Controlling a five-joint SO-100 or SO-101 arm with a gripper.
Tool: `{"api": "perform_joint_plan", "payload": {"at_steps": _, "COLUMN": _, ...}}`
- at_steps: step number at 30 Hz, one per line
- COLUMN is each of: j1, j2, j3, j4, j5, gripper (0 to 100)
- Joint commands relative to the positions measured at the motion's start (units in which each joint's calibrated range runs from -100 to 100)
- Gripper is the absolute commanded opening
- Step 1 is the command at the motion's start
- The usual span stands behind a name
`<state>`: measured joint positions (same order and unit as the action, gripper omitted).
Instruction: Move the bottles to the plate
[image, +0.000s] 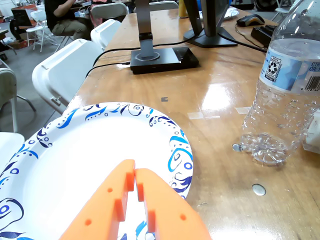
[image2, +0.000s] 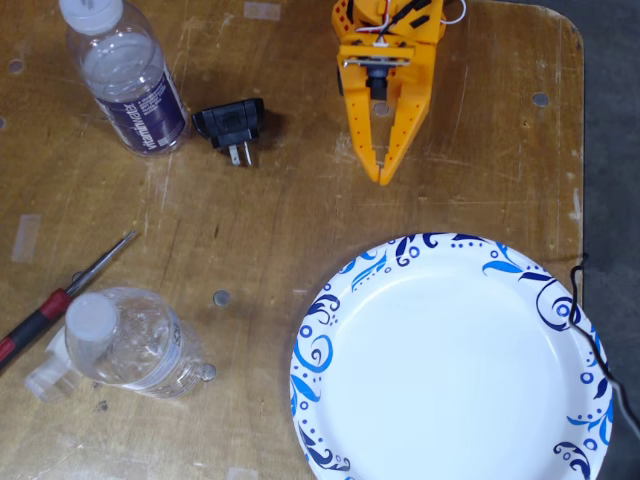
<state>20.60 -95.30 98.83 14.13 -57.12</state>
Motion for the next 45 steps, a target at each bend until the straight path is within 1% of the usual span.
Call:
{"api": "perform_joint_plan", "payload": {"at_steps": 1, "j1": 3.71, "j2": -0.31, "j3": 0.36, "j4": 5.28, "j5": -3.39, "gripper": 1}}
{"api": "perform_joint_plan", "payload": {"at_steps": 3, "j1": 3.5, "j2": -0.31, "j3": 0.36, "j4": 5.28, "j5": -4.9, "gripper": 1}}
{"api": "perform_joint_plan", "payload": {"at_steps": 16, "j1": 3.28, "j2": -0.31, "j3": 0.36, "j4": 5.89, "j5": -4.8, "gripper": 1}}
{"api": "perform_joint_plan", "payload": {"at_steps": 18, "j1": 4.03, "j2": -0.31, "j3": 0.36, "j4": 5.8, "j5": -3.02, "gripper": 1}}
{"api": "perform_joint_plan", "payload": {"at_steps": 21, "j1": 4.14, "j2": -0.31, "j3": 0.27, "j4": 5.28, "j5": 1.52, "gripper": 1}}
{"api": "perform_joint_plan", "payload": {"at_steps": 33, "j1": 6.08, "j2": -0.4, "j3": -0.27, "j4": 5.11, "j5": 1.67, "gripper": 1}}
{"api": "perform_joint_plan", "payload": {"at_steps": 45, "j1": 6.3, "j2": -0.4, "j3": 0.27, "j4": -5.86, "j5": 1.73, "gripper": 1}}
